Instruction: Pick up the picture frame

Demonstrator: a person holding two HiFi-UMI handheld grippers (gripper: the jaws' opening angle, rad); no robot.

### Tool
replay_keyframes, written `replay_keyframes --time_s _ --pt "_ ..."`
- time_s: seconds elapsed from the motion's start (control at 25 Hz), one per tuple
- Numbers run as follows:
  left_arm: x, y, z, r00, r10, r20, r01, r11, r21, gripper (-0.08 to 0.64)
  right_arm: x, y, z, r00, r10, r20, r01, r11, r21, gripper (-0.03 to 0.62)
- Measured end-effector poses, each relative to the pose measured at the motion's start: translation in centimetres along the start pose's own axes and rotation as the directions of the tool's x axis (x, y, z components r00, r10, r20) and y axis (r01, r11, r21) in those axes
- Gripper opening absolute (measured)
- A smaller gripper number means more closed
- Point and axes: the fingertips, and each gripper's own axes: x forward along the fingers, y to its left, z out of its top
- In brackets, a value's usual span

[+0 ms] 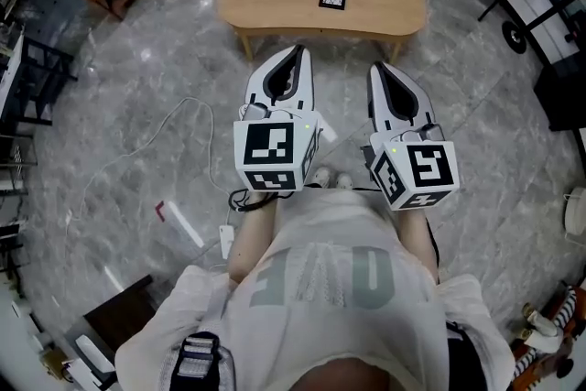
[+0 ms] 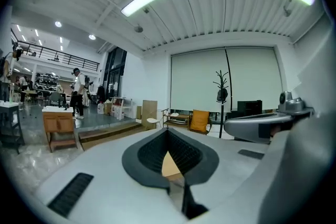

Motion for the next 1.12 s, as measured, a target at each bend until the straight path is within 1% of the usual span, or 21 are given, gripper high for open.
replay_keyframes --time_s 0.12,0.2,0.32,0.44,0.6,0.88,1.12 --pt "-0.2 1.3 -0.3 1.0 -0.007 0.012 0.007 1.0 -0.021 0.009 0.4 0.8 -0.2 1.0 -0.009 0.006 0.009 1.0 -0.014 0.004" --pt "0.0 2.2 -0.4 1.0 -0.012 0.025 0.013 0.999 -0.035 0.009 0.5 1.0 -0.6 1.0 -0.027 0.005 0.027 0.999 -0.03 0.004" --pt "0.5 3.4 -0.8 1.0 -0.013 0.024 0.014 0.999 -0.045 0.009 0.4 1.0 -1.3 0.998 -0.055 -0.004 0.055 0.997 -0.046 0.003" --pt "1.2 4.1 -0.6 0.999 -0.012 0.034 0.013 0.999 -0.042 0.009 1.0 0.2 -1.2 0.997 -0.073 0.005 0.073 0.996 -0.048 0.005" --pt "2.4 4.4 0.2 0.998 -0.005 0.067 0.007 0.999 -0.034 0.009 2.0 -1.4 -0.5 0.996 -0.079 0.044 0.081 0.995 -0.051 0.004" --pt "7.1 5.7 1.1 0.996 0.01 0.089 -0.012 1.0 0.02 0.009 7.6 -4.6 0.0 0.994 -0.068 0.089 0.072 0.996 -0.043 0.004" --pt "12.9 6.3 2.6 0.997 0.018 0.081 -0.021 0.999 0.044 0.009 13.1 -8.6 0.8 0.994 -0.077 0.079 0.079 0.997 -0.023 0.005"
